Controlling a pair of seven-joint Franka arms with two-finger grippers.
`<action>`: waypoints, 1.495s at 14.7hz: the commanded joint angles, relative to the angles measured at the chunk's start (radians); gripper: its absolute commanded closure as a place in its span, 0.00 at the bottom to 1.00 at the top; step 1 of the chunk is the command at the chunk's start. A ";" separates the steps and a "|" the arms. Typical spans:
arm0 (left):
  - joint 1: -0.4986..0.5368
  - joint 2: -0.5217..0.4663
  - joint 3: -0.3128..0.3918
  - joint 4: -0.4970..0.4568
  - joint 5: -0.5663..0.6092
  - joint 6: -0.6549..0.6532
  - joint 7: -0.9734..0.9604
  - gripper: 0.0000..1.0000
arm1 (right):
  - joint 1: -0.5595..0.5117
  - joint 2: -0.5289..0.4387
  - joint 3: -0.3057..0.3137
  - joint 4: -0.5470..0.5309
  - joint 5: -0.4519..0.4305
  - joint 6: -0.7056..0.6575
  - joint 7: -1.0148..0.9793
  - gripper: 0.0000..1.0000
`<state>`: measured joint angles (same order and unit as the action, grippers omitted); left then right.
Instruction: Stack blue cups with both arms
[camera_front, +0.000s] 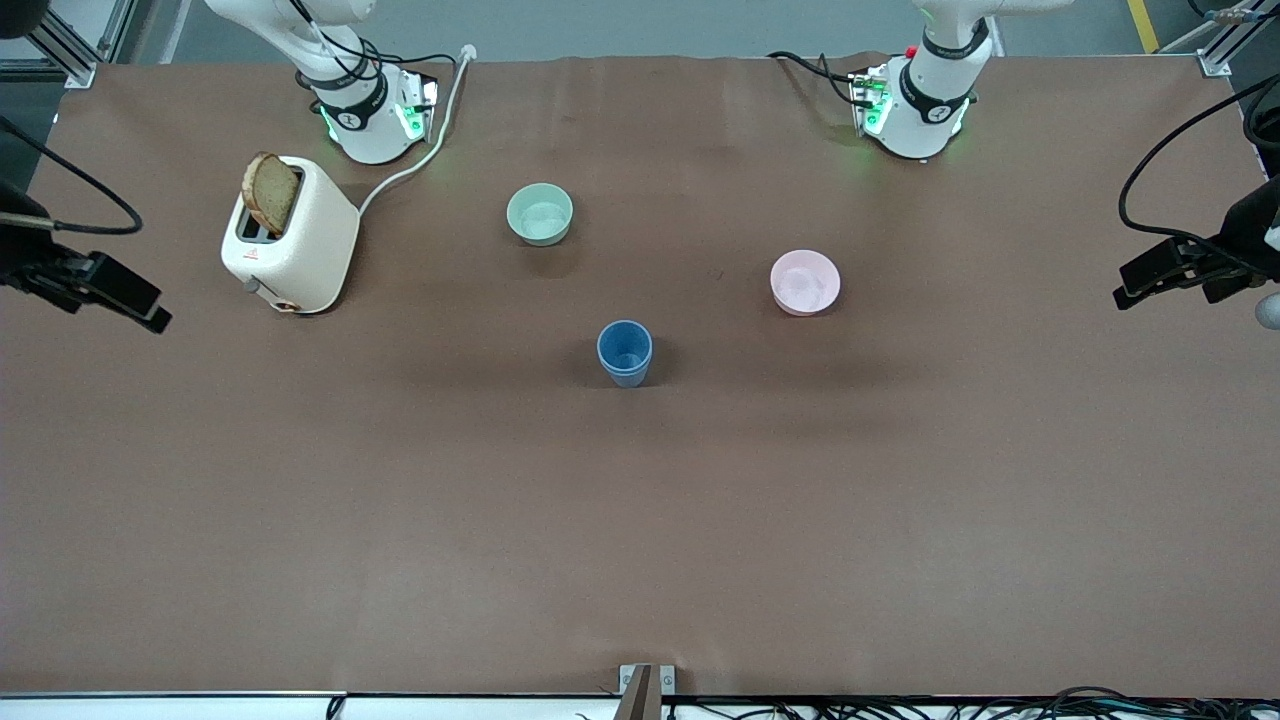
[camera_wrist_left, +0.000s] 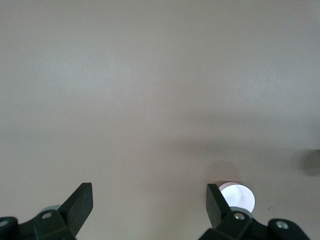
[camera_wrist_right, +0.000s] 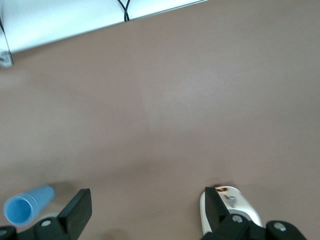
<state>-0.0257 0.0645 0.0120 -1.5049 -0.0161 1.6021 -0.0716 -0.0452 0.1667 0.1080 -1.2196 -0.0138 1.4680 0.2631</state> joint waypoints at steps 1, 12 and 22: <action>0.004 -0.012 -0.012 0.014 0.013 -0.019 0.007 0.00 | 0.011 -0.116 -0.083 -0.056 0.028 -0.060 -0.157 0.00; 0.003 -0.006 -0.011 0.045 0.011 -0.019 0.001 0.00 | 0.008 -0.227 -0.116 -0.205 0.028 -0.075 -0.180 0.00; 0.006 -0.012 -0.012 0.046 0.016 -0.048 0.003 0.00 | 0.008 -0.214 -0.116 -0.207 0.035 -0.037 -0.183 0.00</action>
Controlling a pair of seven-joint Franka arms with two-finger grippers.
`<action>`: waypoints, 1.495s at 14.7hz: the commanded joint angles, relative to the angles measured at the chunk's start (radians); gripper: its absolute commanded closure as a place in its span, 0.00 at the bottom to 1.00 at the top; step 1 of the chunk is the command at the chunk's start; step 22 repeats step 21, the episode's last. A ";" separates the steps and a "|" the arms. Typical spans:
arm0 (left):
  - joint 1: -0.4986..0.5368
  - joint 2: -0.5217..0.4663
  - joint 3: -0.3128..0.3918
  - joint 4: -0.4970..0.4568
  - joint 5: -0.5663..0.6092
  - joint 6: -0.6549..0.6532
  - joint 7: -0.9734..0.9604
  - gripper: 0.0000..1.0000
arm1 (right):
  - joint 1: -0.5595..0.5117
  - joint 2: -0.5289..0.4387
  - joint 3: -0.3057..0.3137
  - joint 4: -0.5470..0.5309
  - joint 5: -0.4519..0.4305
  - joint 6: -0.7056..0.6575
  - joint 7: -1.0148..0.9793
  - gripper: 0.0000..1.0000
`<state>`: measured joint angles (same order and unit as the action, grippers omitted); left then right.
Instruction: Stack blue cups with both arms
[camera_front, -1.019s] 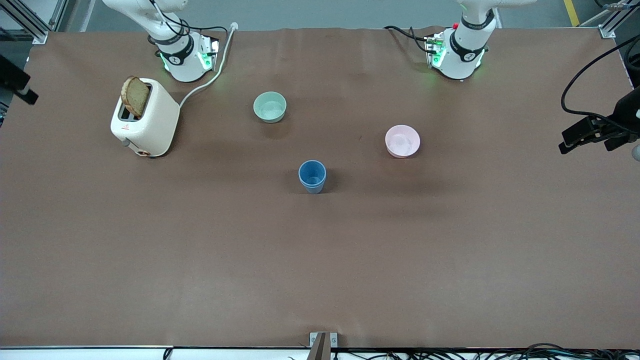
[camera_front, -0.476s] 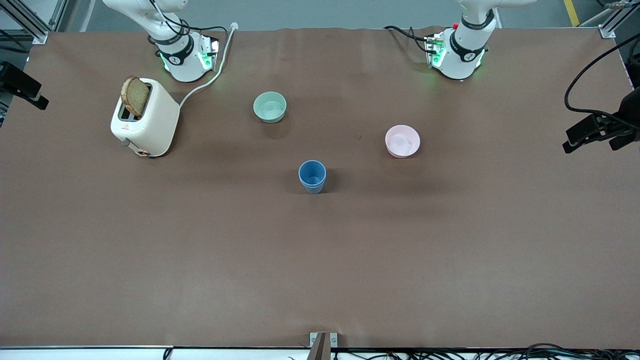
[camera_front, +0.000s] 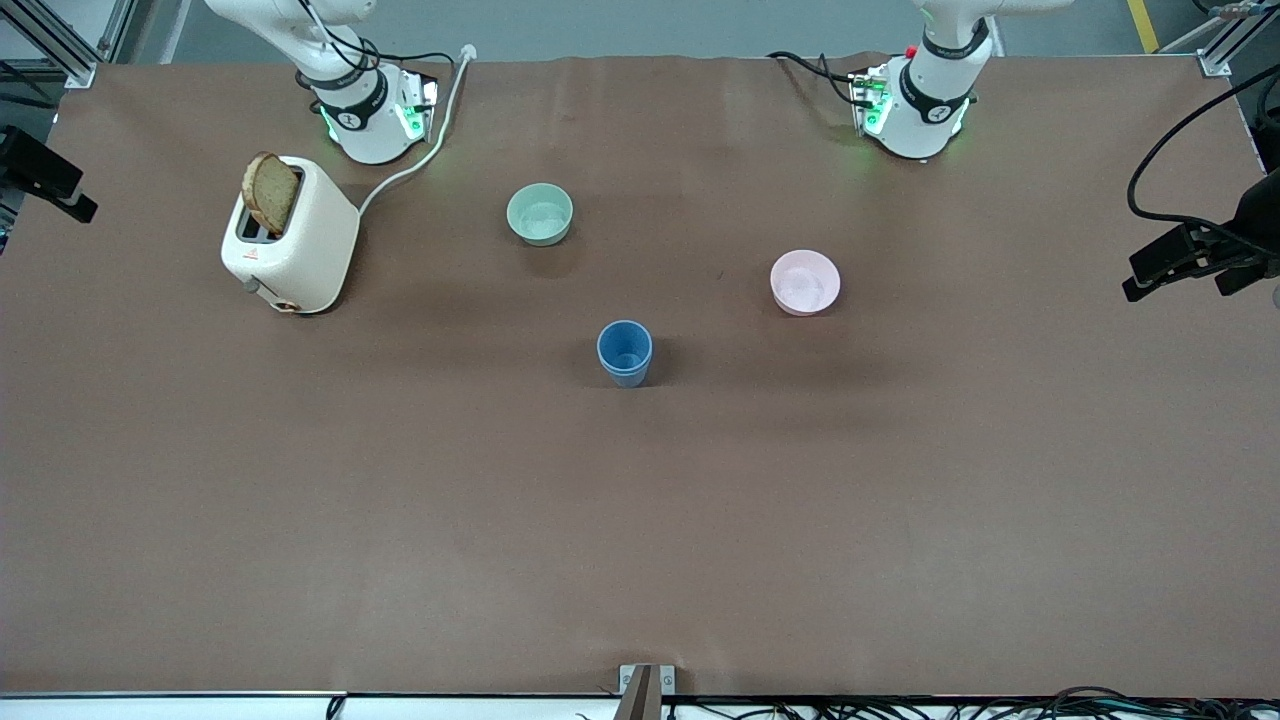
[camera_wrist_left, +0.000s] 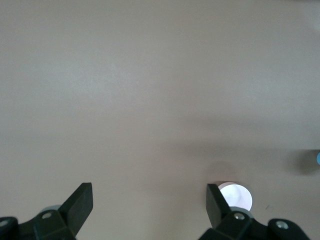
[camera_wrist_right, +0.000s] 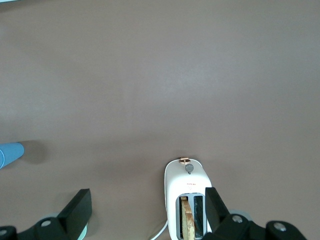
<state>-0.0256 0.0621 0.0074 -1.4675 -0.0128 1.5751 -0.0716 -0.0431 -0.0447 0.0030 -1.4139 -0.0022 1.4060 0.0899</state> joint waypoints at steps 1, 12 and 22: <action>0.006 -0.010 -0.006 0.009 0.013 -0.021 0.004 0.00 | 0.005 0.006 -0.011 -0.013 0.024 0.040 -0.027 0.00; 0.004 -0.010 -0.007 0.009 0.013 -0.021 0.007 0.00 | 0.002 0.083 -0.018 -0.010 0.016 0.123 -0.071 0.00; 0.003 -0.010 -0.009 0.009 0.014 -0.021 0.010 0.00 | 0.002 0.089 -0.037 -0.014 0.022 0.122 -0.082 0.00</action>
